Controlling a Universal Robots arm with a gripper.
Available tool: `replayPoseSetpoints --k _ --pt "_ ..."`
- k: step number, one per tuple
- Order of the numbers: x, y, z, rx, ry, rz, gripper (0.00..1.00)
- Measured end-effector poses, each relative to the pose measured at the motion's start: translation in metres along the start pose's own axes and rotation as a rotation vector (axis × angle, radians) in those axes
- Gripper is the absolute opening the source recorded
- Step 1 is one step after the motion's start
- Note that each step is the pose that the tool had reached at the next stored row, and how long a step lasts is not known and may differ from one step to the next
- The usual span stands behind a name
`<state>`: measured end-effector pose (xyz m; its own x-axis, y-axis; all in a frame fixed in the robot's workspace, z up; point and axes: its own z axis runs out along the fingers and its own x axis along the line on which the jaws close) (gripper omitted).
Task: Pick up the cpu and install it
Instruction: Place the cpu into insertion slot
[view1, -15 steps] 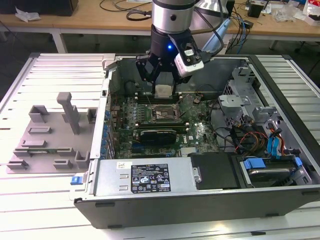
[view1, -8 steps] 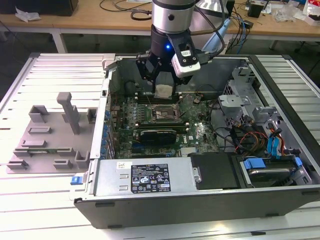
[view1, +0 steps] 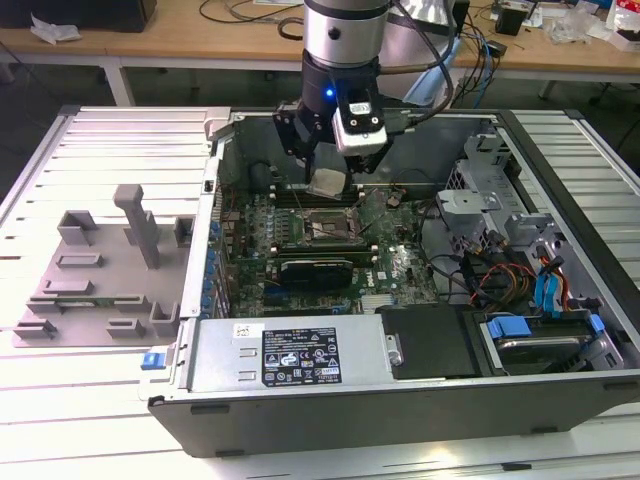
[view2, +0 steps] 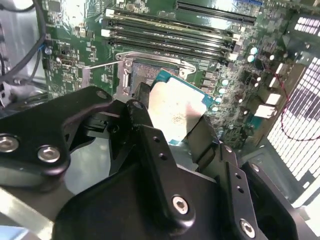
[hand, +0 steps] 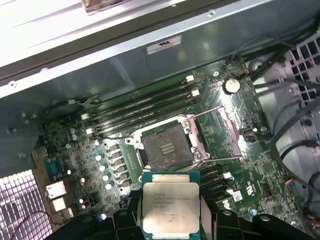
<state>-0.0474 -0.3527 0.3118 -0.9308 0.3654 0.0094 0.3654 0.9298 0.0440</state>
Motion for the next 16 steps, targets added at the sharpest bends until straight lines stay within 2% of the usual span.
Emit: replayPoseSetpoints --k 5,12,16 --pt "0.0000 0.0000 0.0000 -0.0007 -0.0033 0.075 0.55" --pt "0.0000 0.0000 0.0000 -0.0025 -0.0121 0.274 0.55" --pt "0.0000 0.0000 0.0002 -0.0032 -0.0152 0.345 0.55"
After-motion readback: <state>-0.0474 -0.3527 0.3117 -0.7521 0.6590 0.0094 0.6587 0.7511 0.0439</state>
